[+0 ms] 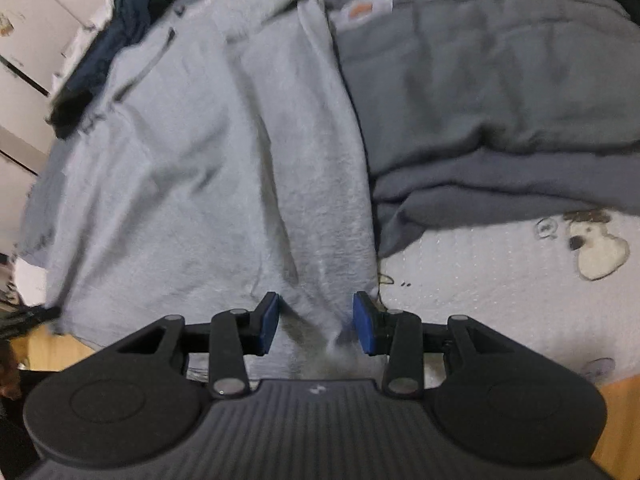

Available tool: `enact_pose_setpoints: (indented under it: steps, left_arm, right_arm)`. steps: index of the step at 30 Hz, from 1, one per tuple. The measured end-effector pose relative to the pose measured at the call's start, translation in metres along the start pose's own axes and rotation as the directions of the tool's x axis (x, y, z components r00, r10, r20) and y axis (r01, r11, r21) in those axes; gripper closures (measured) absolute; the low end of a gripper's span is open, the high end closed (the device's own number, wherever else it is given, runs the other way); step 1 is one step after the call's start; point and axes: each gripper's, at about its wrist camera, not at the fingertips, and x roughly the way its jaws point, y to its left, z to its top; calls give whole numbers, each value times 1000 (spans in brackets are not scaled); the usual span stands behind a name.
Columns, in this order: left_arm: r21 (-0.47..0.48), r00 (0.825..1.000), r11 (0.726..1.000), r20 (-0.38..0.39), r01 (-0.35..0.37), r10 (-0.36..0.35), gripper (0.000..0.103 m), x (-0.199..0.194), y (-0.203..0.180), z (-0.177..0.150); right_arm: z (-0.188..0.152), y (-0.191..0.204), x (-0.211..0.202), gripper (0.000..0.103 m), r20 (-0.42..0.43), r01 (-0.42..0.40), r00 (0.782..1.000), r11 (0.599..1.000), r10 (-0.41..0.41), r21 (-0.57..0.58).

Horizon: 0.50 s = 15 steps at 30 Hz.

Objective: Fold clothes

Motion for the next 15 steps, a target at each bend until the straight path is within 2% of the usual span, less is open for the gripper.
enact_pose_setpoints:
  steps: [2,4,5,8,11,13,15]
  left_arm:
    - [-22,1000,999,-2,23,-23,98,-2,3,0]
    - [-42,998,998,-1,57,-57,99,-11,5,0]
    - [-55,997,996,2,76,-77,99,-16,6,1]
    - [-60,991,990,49,125,-122,100,-45,7,4]
    - [-57,984,987,107,147,-140,100,-71,9,11]
    - [-29,989,993,100,116,-112,100,-74,6,13]
    - [0,996,997,51,72,-72,100,-60,2,9]
  right_arm:
    - [-5,6,0,67,41,6,999,1000,-5,-21]
    - [-6,4,-2,90,45,2,999,1000,-2,-4]
    - [-6,0,-6,100,41,-43,998,999,42,26]
    - [-8,-3,-29,101,85,-149,986,988,144,52]
    - [-11,-2,-61,101,164,-220,964,974,209,50]
    - [-10,-4,-78,101,207,-230,954,972,216,44]
    - [-9,-8,-82,101,207,-222,955,975,210,34]
